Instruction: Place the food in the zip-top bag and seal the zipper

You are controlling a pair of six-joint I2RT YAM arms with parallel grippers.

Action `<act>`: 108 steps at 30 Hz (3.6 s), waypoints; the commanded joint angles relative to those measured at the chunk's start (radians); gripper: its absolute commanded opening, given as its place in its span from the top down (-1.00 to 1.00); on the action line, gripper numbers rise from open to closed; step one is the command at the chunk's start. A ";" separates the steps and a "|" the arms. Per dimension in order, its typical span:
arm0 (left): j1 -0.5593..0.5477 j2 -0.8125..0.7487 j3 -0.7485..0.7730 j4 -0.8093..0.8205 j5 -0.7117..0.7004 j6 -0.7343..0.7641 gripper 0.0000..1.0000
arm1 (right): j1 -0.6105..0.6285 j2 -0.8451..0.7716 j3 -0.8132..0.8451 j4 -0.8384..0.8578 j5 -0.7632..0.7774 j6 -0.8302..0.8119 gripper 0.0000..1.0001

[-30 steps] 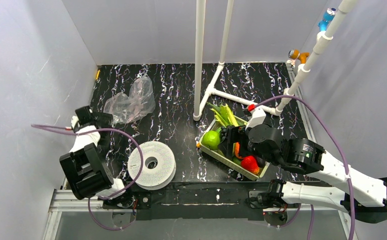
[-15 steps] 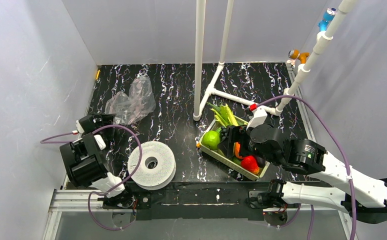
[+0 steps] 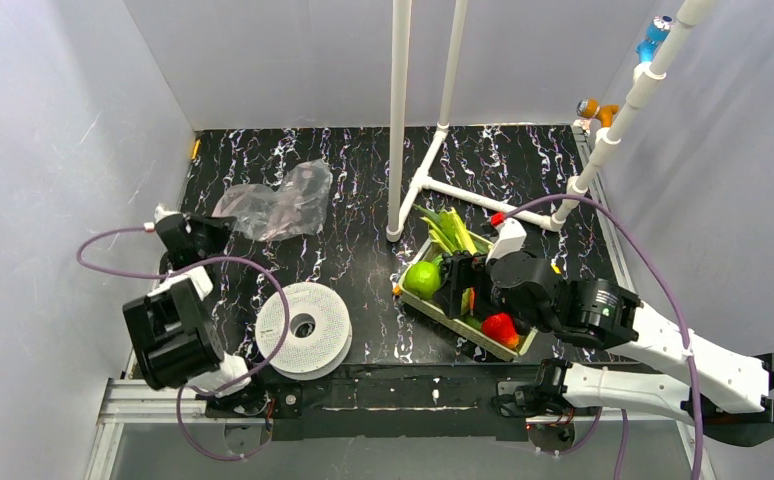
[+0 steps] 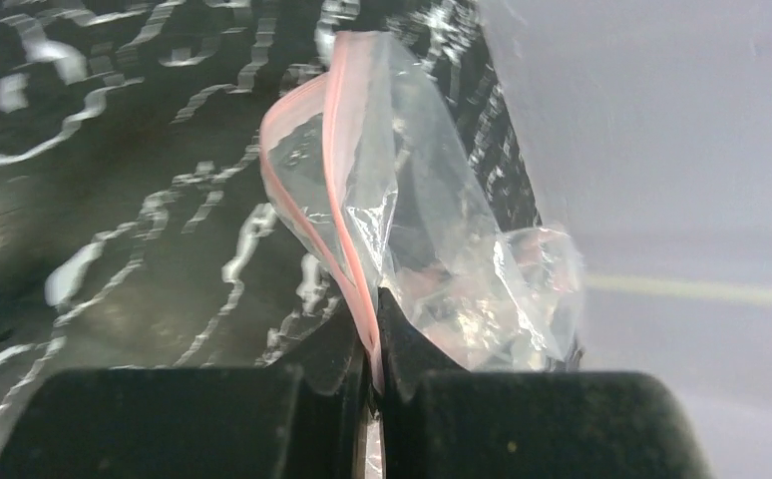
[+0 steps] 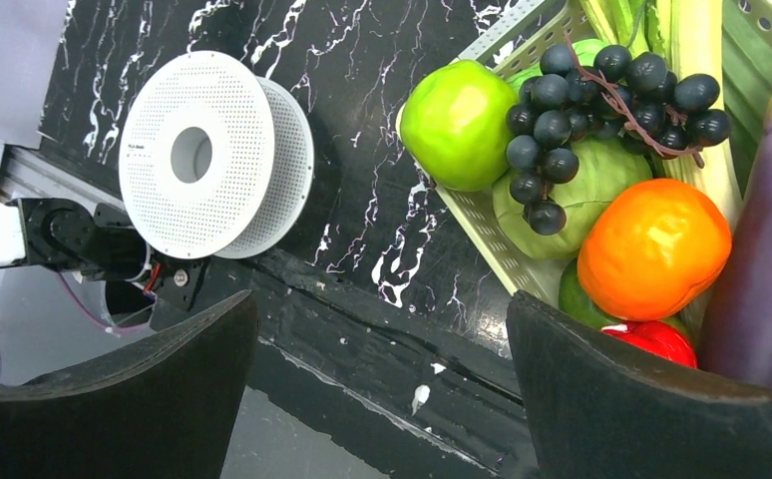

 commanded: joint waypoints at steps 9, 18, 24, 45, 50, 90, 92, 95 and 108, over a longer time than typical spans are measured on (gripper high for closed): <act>-0.381 -0.528 0.056 -0.251 -0.210 0.520 1.00 | 0.004 0.080 0.049 0.026 -0.018 -0.026 -0.99; -0.552 -0.904 0.333 -1.092 -0.271 0.556 1.00 | 0.002 0.060 0.026 0.026 0.024 -0.068 -0.99; -0.553 -1.227 0.372 -1.402 -0.247 0.480 1.00 | 0.002 0.180 0.053 0.109 -0.009 -0.134 -0.99; -0.551 -1.134 0.182 -1.201 0.234 0.312 1.00 | 0.001 0.214 0.066 0.139 -0.030 -0.102 -1.00; -0.553 -1.062 0.192 -1.191 0.282 0.331 1.00 | -0.006 0.252 0.136 0.157 -0.027 -0.109 -0.99; -0.791 -0.882 0.214 -0.978 0.596 0.509 1.00 | -0.321 0.689 0.658 0.052 -1.291 -0.669 -0.59; -0.790 -0.880 0.218 -0.988 0.593 0.518 1.00 | -0.318 0.670 0.604 0.092 -1.293 -0.648 -0.48; -0.790 -0.876 0.222 -0.995 0.588 0.527 1.00 | -0.310 0.630 0.502 0.183 -1.295 -0.610 -0.40; -0.790 -0.856 0.304 -1.123 0.307 0.454 0.42 | -0.276 0.468 0.229 0.386 -1.113 -0.401 0.97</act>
